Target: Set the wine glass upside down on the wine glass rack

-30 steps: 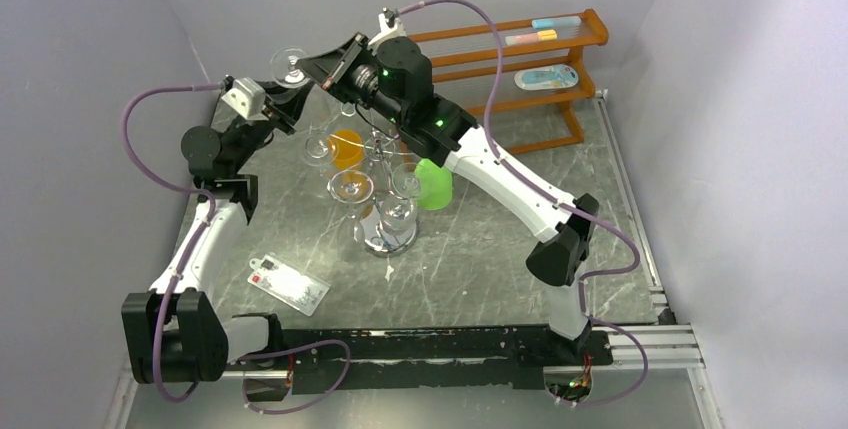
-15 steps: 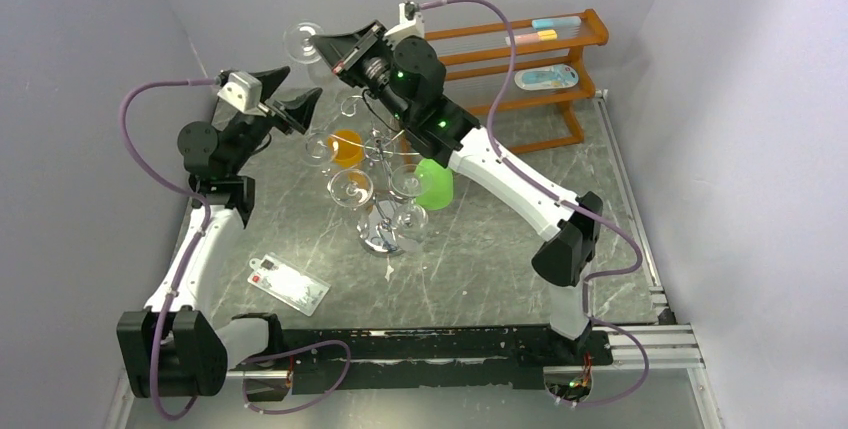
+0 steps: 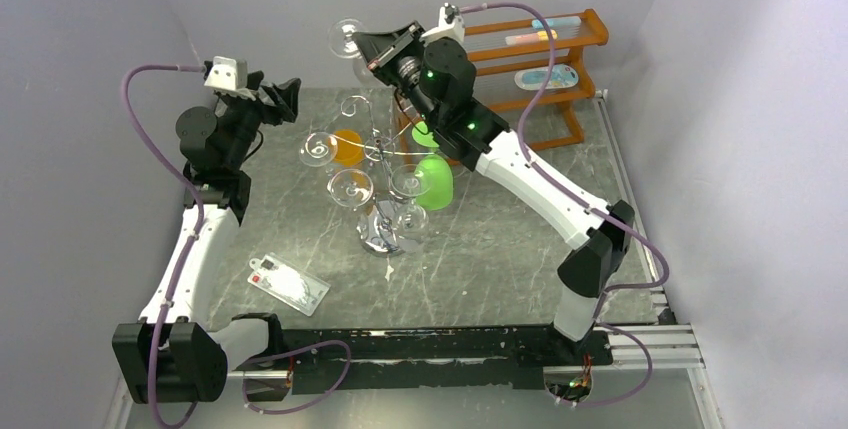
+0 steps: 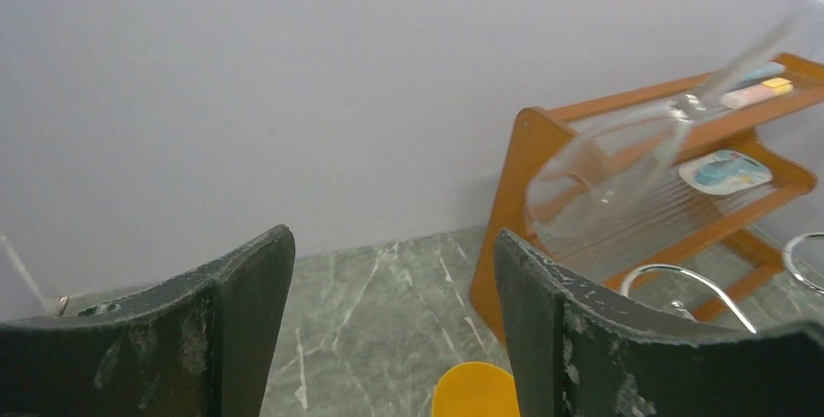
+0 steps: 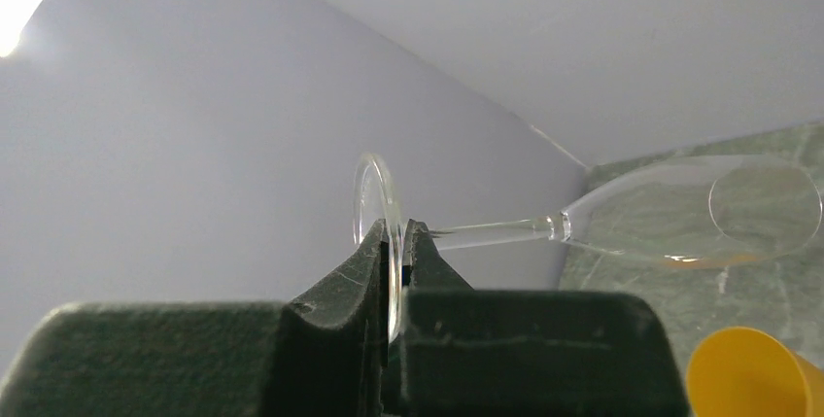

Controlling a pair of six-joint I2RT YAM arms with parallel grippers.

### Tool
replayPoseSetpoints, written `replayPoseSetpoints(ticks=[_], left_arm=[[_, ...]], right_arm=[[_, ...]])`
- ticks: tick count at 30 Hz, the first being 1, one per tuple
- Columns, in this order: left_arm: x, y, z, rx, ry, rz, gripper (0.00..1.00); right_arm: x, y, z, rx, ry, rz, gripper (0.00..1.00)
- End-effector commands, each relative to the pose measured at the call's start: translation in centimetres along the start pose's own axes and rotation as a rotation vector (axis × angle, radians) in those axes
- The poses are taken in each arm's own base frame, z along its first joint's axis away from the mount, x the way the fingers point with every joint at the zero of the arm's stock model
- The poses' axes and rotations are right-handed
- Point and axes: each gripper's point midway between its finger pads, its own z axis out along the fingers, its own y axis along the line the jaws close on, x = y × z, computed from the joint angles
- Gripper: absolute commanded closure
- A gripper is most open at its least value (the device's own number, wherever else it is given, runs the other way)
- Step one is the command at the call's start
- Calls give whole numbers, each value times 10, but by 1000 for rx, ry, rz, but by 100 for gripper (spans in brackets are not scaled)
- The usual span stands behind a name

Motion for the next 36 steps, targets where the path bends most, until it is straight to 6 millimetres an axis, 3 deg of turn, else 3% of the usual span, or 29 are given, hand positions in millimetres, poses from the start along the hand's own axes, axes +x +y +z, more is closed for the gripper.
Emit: replayPoseSetpoints(ticks=[1, 10, 17, 26, 32, 36], left_arm=[[1, 16, -4, -102, 25, 1, 22], [7, 16, -4, -100, 63, 1, 23], [4, 17, -3, -104, 42, -12, 24], [7, 14, 1, -87, 76, -24, 25], [28, 6, 16, -23, 203, -102, 30], [31, 16, 16, -43, 214, -134, 29]], right_arm=[[-24, -12, -15, 97, -50, -12, 100], [-8, -37, -40, 163, 40, -13, 100], [-8, -32, -58, 153, 89, 10, 100], [4, -46, -78, 194, 157, 20, 100], [8, -55, -89, 216, 183, 7, 100], [2, -61, -95, 242, 163, -22, 100]])
